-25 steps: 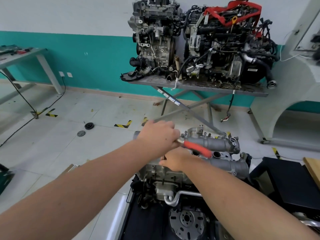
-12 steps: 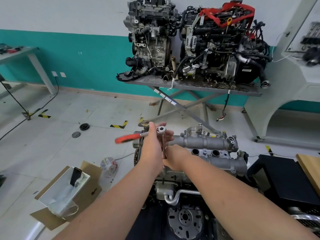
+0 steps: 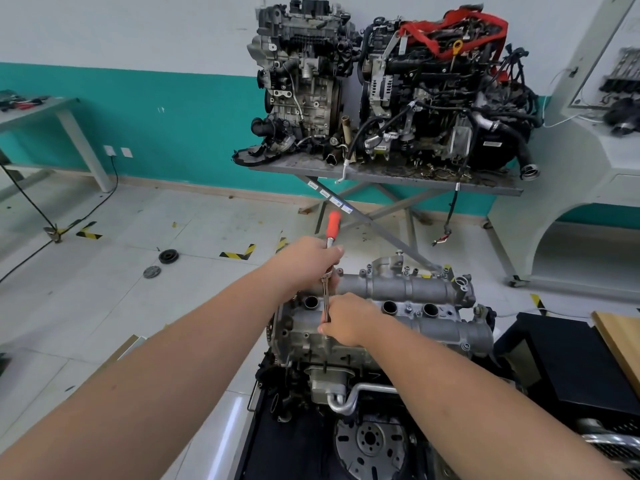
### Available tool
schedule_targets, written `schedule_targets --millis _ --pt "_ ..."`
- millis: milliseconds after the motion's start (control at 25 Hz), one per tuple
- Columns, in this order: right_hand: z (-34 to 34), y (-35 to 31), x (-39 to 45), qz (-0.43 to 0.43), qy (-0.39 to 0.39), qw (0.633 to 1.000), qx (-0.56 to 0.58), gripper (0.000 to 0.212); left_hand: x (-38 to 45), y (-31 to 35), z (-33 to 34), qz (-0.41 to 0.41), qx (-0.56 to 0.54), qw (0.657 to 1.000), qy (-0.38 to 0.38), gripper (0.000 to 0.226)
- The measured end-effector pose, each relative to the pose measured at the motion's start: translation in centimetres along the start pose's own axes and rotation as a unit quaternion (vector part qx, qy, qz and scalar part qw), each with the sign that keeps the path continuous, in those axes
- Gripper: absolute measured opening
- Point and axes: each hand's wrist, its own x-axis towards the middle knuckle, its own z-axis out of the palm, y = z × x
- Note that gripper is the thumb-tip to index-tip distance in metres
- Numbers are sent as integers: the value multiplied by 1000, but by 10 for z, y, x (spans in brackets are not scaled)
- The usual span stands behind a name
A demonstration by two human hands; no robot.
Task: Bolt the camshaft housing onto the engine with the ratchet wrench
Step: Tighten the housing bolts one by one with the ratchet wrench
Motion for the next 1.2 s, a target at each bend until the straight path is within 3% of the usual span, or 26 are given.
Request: schedule_targets --millis 80,200,280,360,440,560,600,640,720,800,920,1000,1200 --pt "2 -1 1 3 12 1000 -10 19 -1 7 -3 83 208 974 9 31" --pt "4 1 1 7 22 1000 -16 23 -1 -1 9 220 460 859 42 30" --pt "6 3 1 6 39 999 -8 22 -1 -15 17 297 506 799 130 36" --pt "9 2 1 -11 67 997 -39 25 -1 -33 22 363 440 787 235 45" --pt "11 -1 2 -26 73 997 -25 34 3 -51 31 384 327 808 305 48" --pt "6 0 4 -25 64 998 4 33 -2 -64 56 326 49 907 263 39" --pt "7 -2 3 -8 61 998 2 29 -4 -62 64 290 -70 919 259 34" --pt "7 -2 3 20 53 998 -4 25 -6 -58 70 243 -193 915 256 33" --pt "5 -3 2 38 41 998 -5 17 -6 -49 75 126 -412 876 215 35" --pt "4 -3 3 39 33 999 9 16 -3 -43 72 47 -519 838 160 41" --pt "4 -2 3 23 0 1000 -7 16 4 -41 54 -8 -552 825 117 36" --pt "5 -1 3 26 -1 1000 -1 20 5 -38 39 -47 -538 836 92 29" --pt "6 -1 0 21 6 1000 -4 23 7 -19 16 -58 -315 947 39 25"
